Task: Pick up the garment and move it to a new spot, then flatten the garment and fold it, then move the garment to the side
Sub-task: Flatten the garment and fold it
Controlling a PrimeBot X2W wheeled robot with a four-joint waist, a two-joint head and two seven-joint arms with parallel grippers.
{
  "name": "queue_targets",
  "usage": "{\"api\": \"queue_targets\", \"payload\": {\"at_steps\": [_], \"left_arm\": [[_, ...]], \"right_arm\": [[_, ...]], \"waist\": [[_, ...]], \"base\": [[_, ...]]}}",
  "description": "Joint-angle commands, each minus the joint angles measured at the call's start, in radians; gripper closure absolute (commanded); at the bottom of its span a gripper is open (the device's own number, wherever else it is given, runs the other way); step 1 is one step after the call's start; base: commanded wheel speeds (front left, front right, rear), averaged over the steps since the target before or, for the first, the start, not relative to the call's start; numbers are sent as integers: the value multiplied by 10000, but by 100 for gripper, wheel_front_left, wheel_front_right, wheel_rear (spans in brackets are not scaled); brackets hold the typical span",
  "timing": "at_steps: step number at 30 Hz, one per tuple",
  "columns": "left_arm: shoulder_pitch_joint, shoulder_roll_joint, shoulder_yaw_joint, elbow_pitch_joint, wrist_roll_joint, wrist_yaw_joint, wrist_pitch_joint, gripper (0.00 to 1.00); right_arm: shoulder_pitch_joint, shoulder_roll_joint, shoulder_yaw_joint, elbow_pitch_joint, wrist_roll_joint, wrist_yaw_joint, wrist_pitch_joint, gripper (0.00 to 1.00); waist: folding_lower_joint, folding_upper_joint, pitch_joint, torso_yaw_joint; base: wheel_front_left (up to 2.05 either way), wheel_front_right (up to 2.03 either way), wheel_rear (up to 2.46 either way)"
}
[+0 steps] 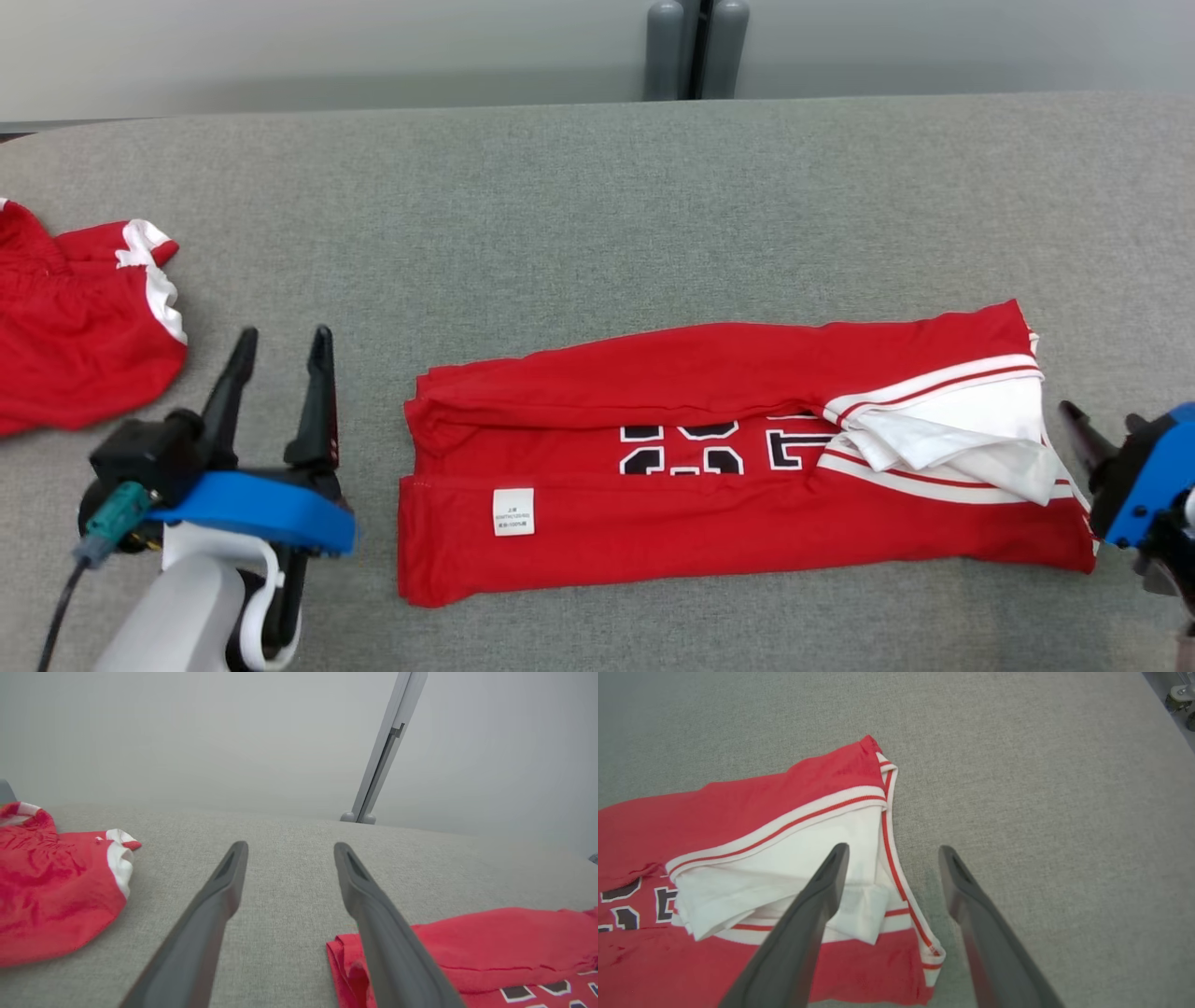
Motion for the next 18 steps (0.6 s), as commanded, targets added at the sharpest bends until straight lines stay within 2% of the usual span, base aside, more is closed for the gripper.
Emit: {"api": "queue_targets", "payload": {"at_steps": [1,6,15,16,17,18], "left_arm": [[-291,-143,298,63,140,-115,-68,0],[-525,-542,988,272,587,-479,-67,0],[-628,-1046,1495,783,1172,-914,-69,0],[-588,-1086,1544,826,1200,-933,-69,0],[-537,-1108,1584,883,1211,-962,-69,0],[-488,-1127,1624,932,1253,-975,-71,0]], "right_arm": [[-352,155,-66,506,-216,6,-169,0],[-1102,347,-215,2159,-622,6,-652,0],[-1848,476,-282,4557,-1191,7,-1026,0],[-1849,506,-195,4735,-1174,10,-948,51],[-1853,483,-28,4849,-1142,16,-920,86],[-1846,440,117,4905,-1077,18,-924,100]], "waist": [[0,0,30,46],[0,0,141,151],[0,0,257,325],[0,0,250,333],[0,0,239,339],[0,0,222,339]], "base": [[0,0,0],[0,0,0],[0,0,0],[0,0,0],[0,0,0],[0,0,0]]}}
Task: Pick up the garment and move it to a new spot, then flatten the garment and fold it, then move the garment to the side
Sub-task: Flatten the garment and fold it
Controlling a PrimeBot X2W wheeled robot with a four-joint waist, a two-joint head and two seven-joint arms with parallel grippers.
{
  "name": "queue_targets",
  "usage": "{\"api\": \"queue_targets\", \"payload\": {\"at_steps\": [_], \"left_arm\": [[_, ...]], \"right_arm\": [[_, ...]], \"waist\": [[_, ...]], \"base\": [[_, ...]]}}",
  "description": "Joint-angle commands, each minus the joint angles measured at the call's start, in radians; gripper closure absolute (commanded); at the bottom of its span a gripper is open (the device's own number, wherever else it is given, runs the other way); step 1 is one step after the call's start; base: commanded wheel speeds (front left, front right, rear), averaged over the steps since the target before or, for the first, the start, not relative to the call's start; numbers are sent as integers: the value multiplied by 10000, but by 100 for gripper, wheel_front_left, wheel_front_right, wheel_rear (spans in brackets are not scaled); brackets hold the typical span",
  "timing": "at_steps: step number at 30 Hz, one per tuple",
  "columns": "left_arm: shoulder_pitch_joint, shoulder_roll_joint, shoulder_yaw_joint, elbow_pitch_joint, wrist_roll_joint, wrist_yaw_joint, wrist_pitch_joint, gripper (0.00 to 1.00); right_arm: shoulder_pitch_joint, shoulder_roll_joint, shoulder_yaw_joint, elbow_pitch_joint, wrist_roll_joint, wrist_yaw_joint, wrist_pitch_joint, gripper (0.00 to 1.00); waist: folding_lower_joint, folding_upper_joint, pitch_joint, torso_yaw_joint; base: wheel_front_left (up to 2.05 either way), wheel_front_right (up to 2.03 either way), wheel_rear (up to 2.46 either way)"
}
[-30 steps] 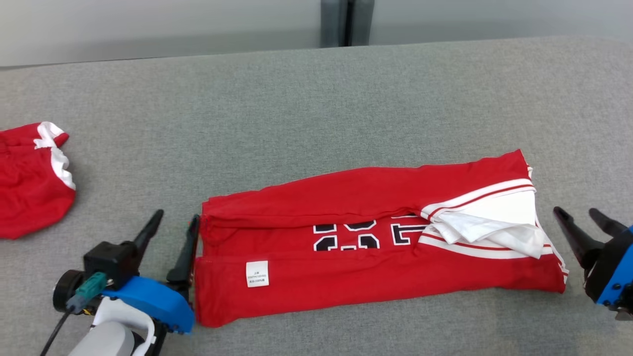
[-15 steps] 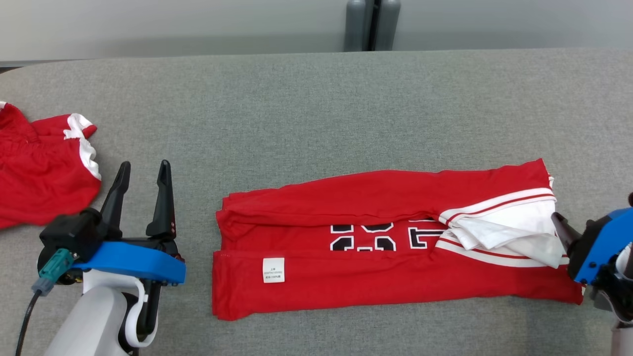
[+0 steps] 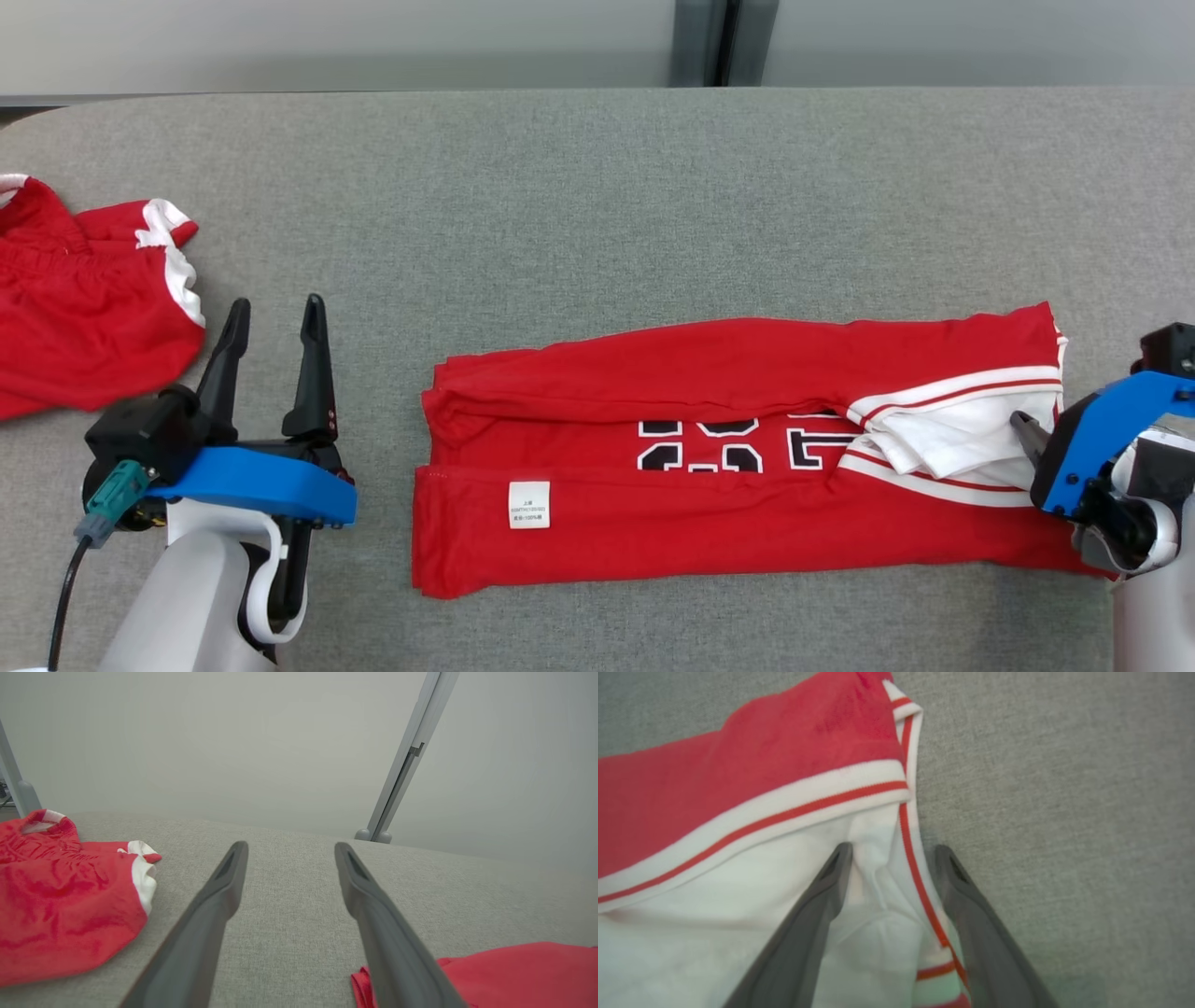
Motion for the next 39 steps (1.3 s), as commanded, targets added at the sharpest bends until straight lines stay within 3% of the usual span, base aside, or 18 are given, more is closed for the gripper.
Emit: {"api": "queue_targets", "payload": {"at_steps": [1,10,21,27,39], "left_arm": [[120,-22,135,97,68,-59,-44,0],[432,-10,409,332,216,-198,-43,0],[622,9,677,423,368,-165,-44,0],[857,100,780,273,596,-44,-44,0],[1053,174,741,-133,534,18,59,0]], "right_arm": [[157,124,370,353,182,33,149,100],[495,-1371,858,-775,838,18,-133,100],[1236,-2561,-141,-2588,395,19,393,100],[1414,-2142,394,-3199,370,21,529,100],[1104,-679,4585,-4180,478,21,415,100]], "waist": [[0,0,-42,-10],[0,0,-363,-212],[0,0,-876,-589],[0,0,-1125,-653],[0,0,-1095,-337]], "base": [[0,0,0],[0,0,0],[0,0,0],[0,0,0],[0,0,0]]}}
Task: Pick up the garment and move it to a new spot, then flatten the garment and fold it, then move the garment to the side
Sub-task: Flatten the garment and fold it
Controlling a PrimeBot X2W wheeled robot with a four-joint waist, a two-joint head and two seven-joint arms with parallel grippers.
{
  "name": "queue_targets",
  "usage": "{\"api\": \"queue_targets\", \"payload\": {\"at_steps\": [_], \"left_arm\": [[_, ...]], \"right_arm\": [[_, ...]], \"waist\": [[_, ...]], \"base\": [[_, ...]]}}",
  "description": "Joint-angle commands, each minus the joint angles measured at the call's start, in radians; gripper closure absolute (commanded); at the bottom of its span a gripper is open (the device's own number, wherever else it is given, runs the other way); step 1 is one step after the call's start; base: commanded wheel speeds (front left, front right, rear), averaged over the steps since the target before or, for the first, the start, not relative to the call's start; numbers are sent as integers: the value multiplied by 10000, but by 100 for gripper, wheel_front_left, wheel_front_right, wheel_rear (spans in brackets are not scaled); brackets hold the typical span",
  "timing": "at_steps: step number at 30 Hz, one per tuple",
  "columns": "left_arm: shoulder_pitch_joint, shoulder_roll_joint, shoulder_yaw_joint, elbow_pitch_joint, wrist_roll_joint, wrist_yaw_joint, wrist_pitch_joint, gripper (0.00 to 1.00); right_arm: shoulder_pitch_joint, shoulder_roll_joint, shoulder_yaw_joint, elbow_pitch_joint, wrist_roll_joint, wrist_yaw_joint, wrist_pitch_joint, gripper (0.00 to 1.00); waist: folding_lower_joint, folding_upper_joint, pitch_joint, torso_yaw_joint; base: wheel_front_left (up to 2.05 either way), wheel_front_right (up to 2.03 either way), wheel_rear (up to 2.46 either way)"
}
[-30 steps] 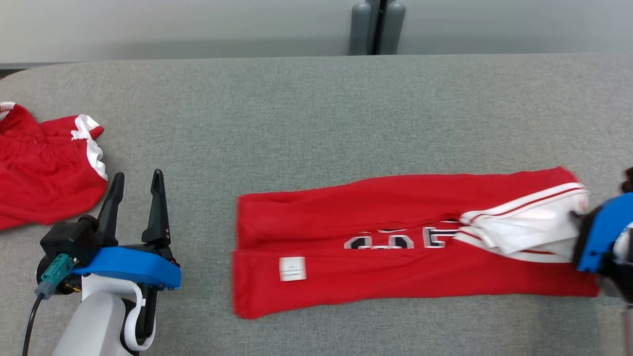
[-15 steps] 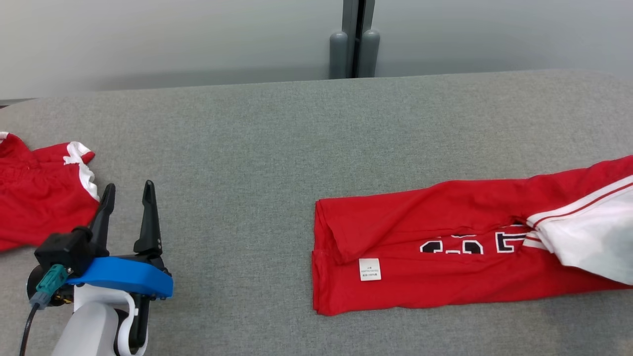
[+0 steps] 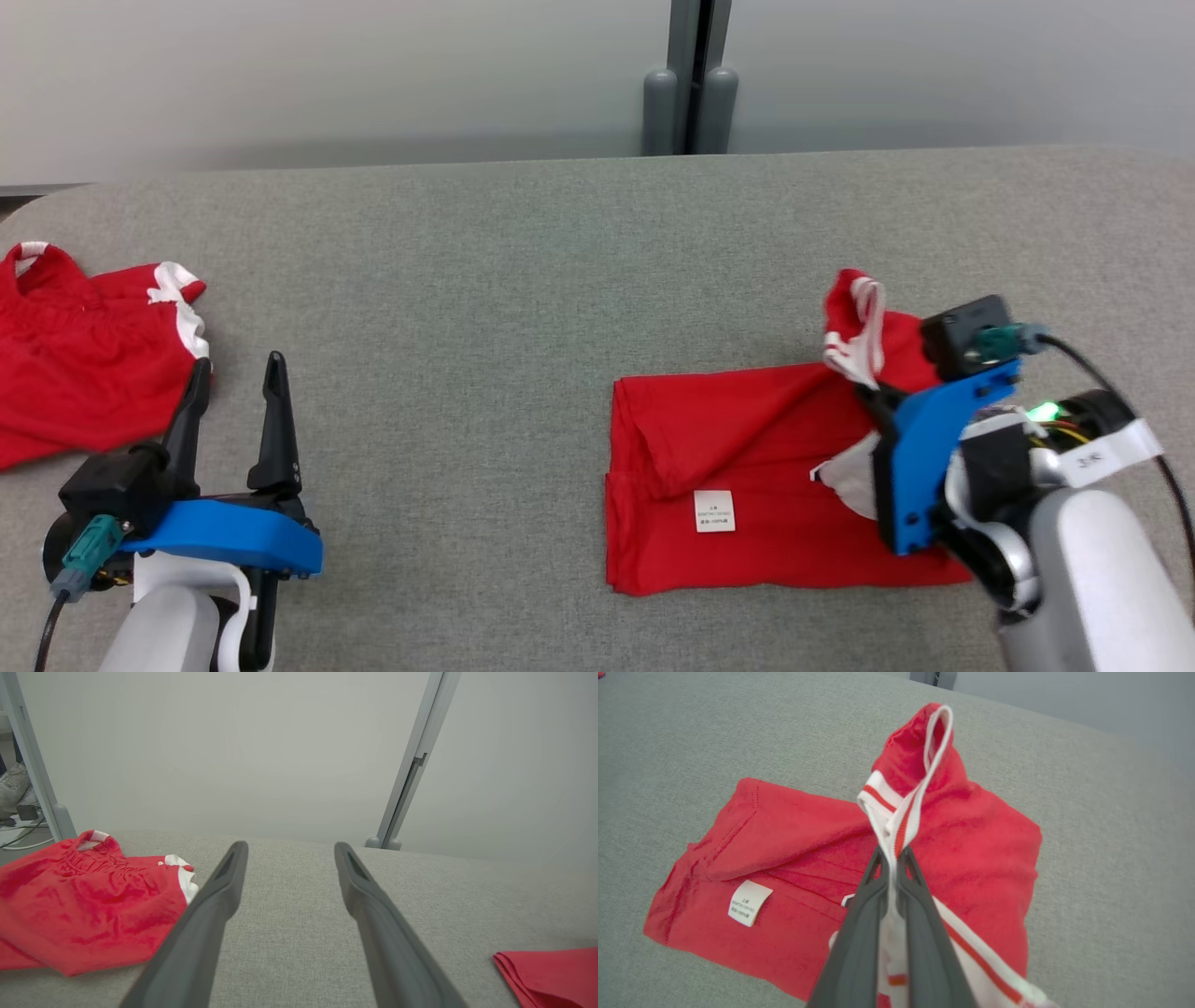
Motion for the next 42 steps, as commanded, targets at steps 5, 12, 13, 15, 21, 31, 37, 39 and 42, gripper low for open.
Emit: {"api": "queue_targets", "payload": {"at_steps": [5,12,13,15,21,31,37,39,42], "left_arm": [[-185,-25,-120,-175,-34,24,42,0],[-482,-198,-420,-38,7,-91,114,0],[-527,-209,-433,-7,5,-114,114,0],[-559,-235,-480,58,3,-126,101,0],[-666,-264,-522,185,-26,-132,63,0],[-437,-217,-445,269,-72,-135,-11,0],[-190,-176,-337,149,-87,-113,-51,0],[-146,-189,-302,120,-90,-105,-61,0],[23,-187,-238,109,-78,-73,-81,0]], "right_arm": [[-728,646,1711,805,-198,4,-414,100],[-1305,987,2388,2664,-238,6,-796,100],[-1350,999,2471,2846,-99,6,-886,100],[-1438,1009,2686,3119,301,6,-1036,100],[-1654,996,3102,3604,1202,6,-1425,52],[-917,973,1890,1606,3815,6,-2720,0],[240,979,-155,380,1885,7,-3547,0],[700,977,-671,134,1172,6,-4067,0],[1295,948,-1095,-150,271,6,-5074,0]], "waist": [[0,0,221,320],[0,0,397,823],[0,0,418,869],[0,0,442,940],[0,0,506,926],[0,0,176,598],[0,0,-45,437],[0,0,-124,386],[0,0,-275,264]], "base": [[0,0,0],[0,0,0],[0,0,0],[0,0,0],[0,0,0],[0,0,0],[0,0,0],[0,0,0],[0,0,0]]}}
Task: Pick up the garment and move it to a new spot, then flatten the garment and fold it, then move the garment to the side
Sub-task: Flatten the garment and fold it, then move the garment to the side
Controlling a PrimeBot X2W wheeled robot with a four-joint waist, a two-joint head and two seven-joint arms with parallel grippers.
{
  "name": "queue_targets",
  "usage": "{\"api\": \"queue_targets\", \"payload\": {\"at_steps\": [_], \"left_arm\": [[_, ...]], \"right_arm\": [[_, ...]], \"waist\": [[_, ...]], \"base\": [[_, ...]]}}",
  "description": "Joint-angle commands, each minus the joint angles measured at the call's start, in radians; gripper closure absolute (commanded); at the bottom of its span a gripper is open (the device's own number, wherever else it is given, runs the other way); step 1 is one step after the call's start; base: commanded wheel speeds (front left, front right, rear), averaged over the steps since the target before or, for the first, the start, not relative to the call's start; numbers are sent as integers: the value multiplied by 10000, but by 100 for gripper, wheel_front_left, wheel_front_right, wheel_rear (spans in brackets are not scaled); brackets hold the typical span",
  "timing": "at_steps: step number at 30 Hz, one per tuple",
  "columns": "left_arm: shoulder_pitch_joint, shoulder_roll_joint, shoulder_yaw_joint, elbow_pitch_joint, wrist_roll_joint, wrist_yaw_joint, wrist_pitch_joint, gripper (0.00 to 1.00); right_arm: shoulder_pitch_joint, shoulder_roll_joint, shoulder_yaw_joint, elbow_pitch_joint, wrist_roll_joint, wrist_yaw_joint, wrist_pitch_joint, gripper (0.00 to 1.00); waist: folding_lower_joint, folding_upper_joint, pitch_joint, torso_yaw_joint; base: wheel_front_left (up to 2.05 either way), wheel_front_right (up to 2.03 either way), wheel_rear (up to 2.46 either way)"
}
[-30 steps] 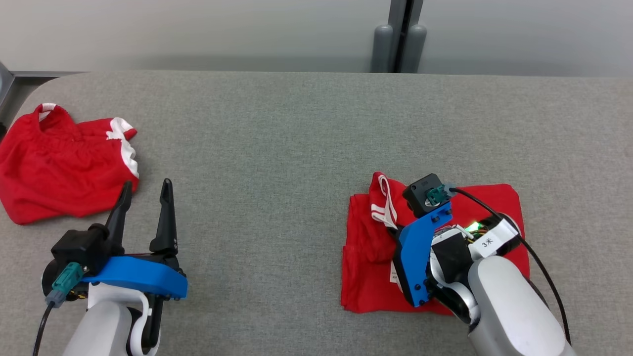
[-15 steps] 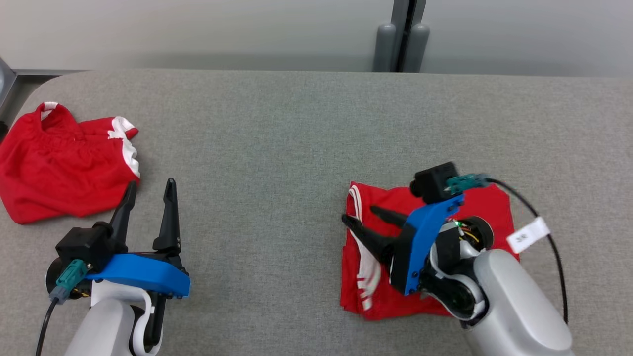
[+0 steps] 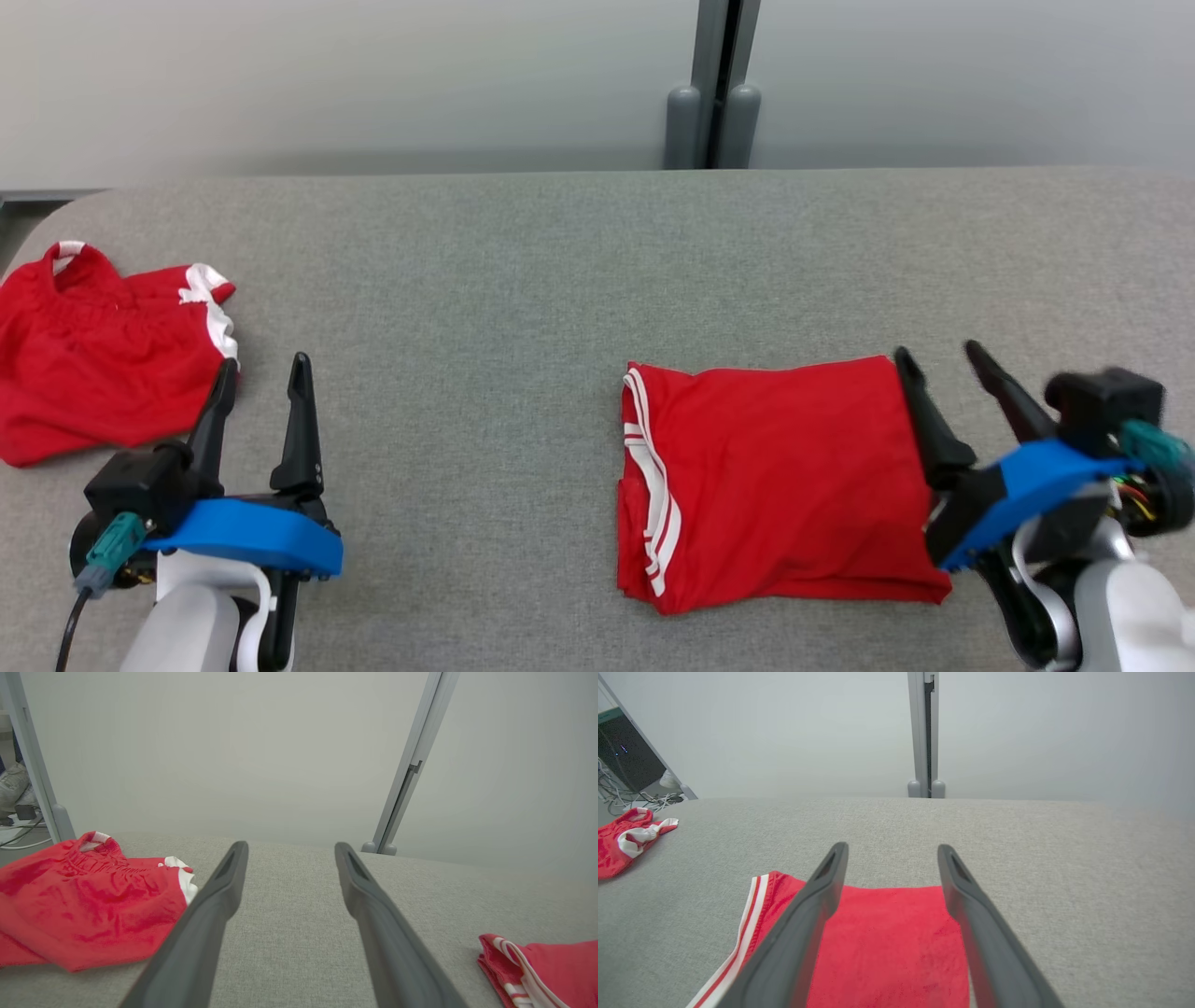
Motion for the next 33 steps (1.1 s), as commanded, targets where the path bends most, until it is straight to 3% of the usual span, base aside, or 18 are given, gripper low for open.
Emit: {"api": "queue_targets", "payload": {"at_steps": [1,2,4,11,33], "left_arm": [[230,21,54,-29,7,44,-64,0],[230,21,54,-29,7,44,-64,0],[460,-5,178,-112,61,83,-68,0],[1220,-107,551,-524,219,225,-71,0],[2508,-560,1000,-1053,623,250,-74,0]], "right_arm": [[437,-34,-222,-141,-306,7,-642,0],[437,-34,-222,-141,-306,7,-642,0],[943,-20,-526,-147,-672,7,-1634,0],[1587,-45,-665,266,-854,6,-2723,0],[1267,-577,-349,1326,-256,6,-2519,0]], "waist": [[0,0,-159,-123],[0,0,-159,-123],[0,0,-354,-282],[0,0,-728,-660],[0,0,-1225,-837]], "base": [[0,0,0],[0,0,0],[0,0,0],[0,0,0],[0,0,0]]}}
